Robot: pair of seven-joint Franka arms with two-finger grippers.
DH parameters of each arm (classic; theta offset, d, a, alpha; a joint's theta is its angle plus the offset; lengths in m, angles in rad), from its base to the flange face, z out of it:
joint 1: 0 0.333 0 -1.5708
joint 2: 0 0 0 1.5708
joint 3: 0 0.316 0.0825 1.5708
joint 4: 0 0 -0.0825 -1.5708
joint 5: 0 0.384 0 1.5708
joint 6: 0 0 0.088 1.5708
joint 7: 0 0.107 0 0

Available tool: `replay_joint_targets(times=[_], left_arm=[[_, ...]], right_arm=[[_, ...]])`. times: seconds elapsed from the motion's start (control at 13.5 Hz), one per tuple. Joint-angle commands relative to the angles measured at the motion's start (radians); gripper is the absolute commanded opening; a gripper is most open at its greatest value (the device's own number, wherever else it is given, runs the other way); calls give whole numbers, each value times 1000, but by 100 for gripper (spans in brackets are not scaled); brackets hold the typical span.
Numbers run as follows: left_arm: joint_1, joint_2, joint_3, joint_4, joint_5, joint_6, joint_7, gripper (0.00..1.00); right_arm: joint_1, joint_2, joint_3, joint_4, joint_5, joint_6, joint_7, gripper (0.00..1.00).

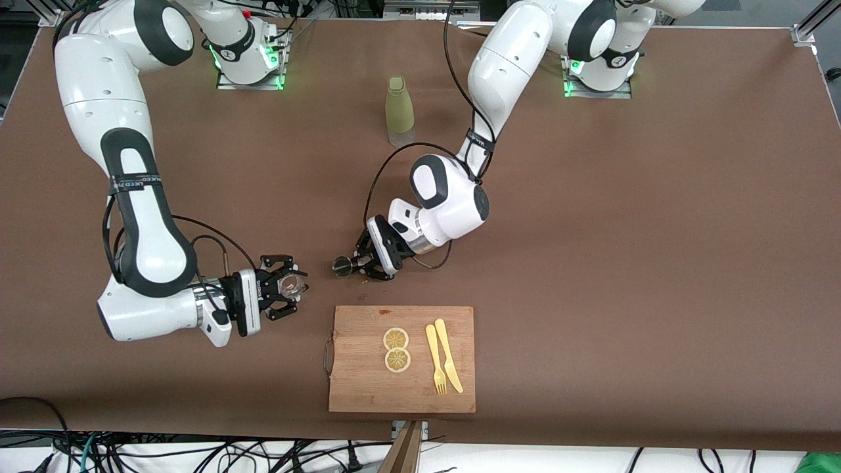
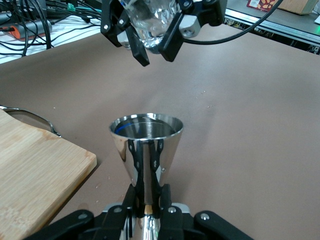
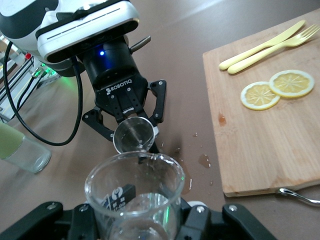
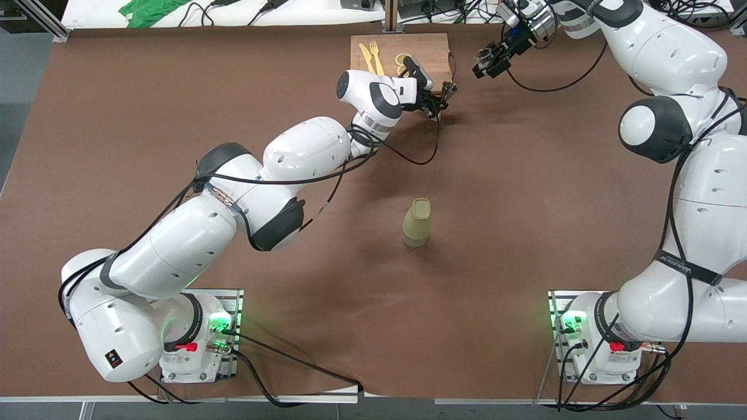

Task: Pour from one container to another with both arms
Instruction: 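Lift the jigger with the left gripper toward the beaker held by the right gripper, then tilt the beaker with the right gripper, pouring liquid into the jigger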

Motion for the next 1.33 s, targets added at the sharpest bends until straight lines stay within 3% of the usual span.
replay_joint_targets(times=[0.0, 1.26], left_arm=[[-11, 32, 22, 45, -24, 15, -14, 0], [-16, 43, 25, 46, -24, 29, -1, 0]], right_arm=[[-2, -12, 40, 8, -71, -17, 50, 31], [77, -10, 47, 8, -186, 12, 115, 31]])
